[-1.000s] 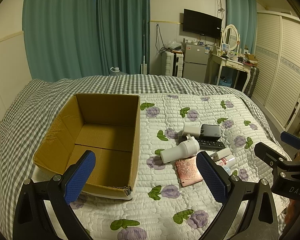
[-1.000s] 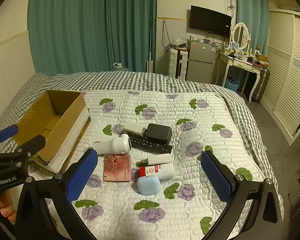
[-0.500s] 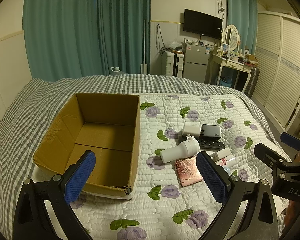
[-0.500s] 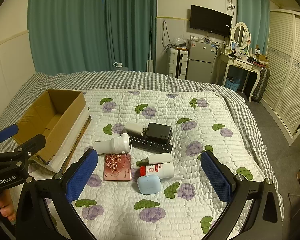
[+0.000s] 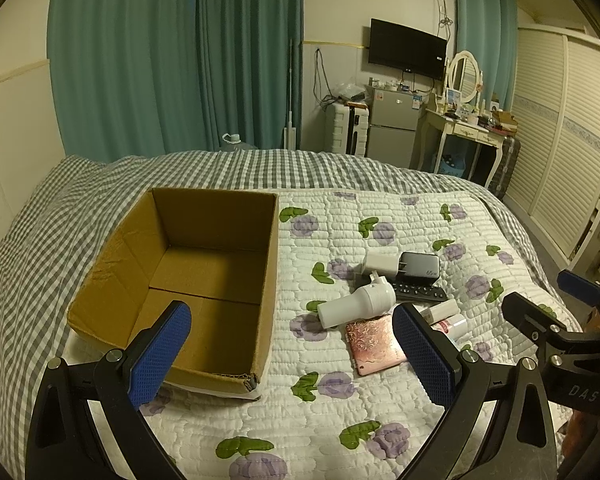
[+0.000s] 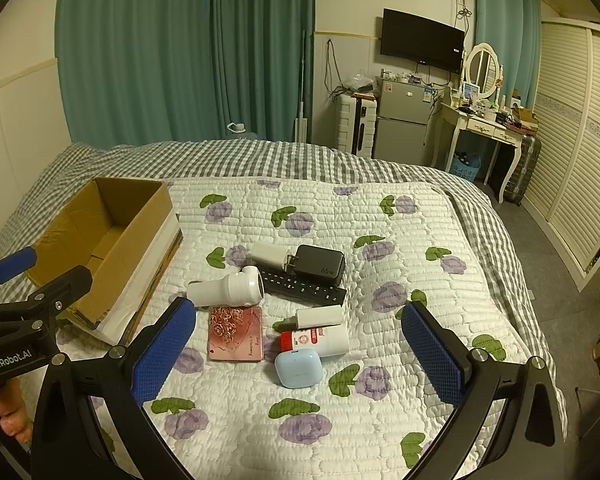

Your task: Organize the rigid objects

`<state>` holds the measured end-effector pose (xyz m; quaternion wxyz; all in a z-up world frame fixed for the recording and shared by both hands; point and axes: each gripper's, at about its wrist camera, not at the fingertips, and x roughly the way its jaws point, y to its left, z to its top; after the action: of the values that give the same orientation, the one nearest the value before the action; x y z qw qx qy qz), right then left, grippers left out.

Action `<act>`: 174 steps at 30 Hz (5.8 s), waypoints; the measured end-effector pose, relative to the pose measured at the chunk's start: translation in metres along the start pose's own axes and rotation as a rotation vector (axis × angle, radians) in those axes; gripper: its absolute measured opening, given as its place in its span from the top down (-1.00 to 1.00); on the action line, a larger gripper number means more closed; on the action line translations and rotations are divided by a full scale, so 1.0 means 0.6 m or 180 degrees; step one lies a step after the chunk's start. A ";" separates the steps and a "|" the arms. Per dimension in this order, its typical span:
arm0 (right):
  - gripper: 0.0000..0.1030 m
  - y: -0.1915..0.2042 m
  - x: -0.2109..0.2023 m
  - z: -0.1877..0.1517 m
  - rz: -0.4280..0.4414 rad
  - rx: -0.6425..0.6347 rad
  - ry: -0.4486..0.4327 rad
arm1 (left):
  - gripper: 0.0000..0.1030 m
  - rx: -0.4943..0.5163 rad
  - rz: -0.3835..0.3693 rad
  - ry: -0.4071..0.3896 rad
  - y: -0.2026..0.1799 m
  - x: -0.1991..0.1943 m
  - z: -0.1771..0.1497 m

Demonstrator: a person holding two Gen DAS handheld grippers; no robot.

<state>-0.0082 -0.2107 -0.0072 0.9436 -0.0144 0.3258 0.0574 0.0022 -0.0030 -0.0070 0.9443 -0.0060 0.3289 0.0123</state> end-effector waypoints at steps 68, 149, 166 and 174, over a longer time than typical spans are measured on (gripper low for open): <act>0.11 -0.129 0.212 -0.098 0.0355 0.0596 0.0972 | -0.93 0.0061 0.0089 0.1502 -0.184 0.321 -0.099; 0.11 -0.023 -0.068 0.036 0.0475 -0.0018 0.0407 | -0.33 -0.0065 -0.0472 0.0772 -0.061 -0.005 0.051; 0.11 0.247 0.008 0.179 0.1090 -0.0653 0.0349 | -0.33 -0.0147 0.0014 0.0638 0.180 0.076 0.106; 0.11 0.324 0.123 0.177 0.1173 -0.0749 0.0545 | -0.34 -0.0033 -0.0007 0.0749 0.209 0.156 0.069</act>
<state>0.0918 -0.0033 0.0331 0.8779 -0.0694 0.3929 0.2649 0.0976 0.1251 -0.0331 0.8991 -0.0126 0.4373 0.0121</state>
